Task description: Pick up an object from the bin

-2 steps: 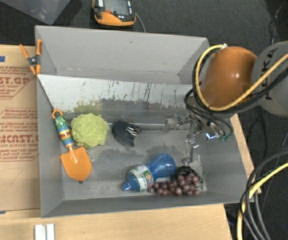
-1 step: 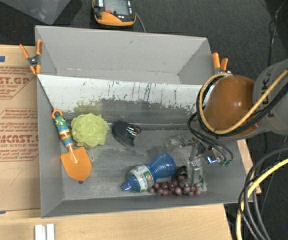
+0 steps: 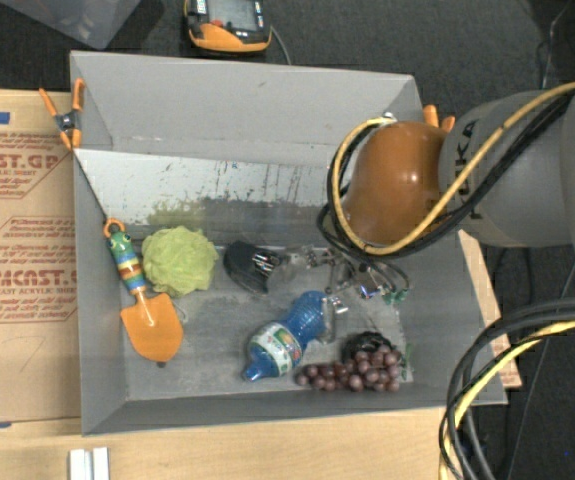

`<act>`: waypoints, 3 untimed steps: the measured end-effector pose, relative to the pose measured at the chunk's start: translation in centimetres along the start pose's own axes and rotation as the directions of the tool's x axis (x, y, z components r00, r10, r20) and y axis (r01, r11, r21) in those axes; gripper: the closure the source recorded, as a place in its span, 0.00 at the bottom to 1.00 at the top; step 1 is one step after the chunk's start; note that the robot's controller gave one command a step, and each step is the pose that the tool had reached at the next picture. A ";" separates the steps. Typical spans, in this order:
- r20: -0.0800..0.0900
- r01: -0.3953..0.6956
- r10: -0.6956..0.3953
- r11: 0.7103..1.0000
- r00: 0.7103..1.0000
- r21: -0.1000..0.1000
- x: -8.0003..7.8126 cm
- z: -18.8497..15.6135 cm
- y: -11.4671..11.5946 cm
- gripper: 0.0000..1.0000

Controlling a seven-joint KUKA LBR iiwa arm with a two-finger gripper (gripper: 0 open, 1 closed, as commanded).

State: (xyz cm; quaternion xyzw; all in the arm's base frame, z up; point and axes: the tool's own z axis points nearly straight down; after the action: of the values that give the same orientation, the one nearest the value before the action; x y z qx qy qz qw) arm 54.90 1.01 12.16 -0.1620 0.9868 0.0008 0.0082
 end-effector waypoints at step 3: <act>-0.005 0.204 -0.204 0.979 0.979 0.001 2.7 0.4 -1.7 0.00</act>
Offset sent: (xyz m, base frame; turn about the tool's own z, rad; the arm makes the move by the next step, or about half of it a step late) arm 0.0148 0.0298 -0.0516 -0.2067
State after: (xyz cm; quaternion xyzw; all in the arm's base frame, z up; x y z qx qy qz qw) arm 52.93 -1.46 11.76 -0.2622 0.9650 -0.0013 0.0058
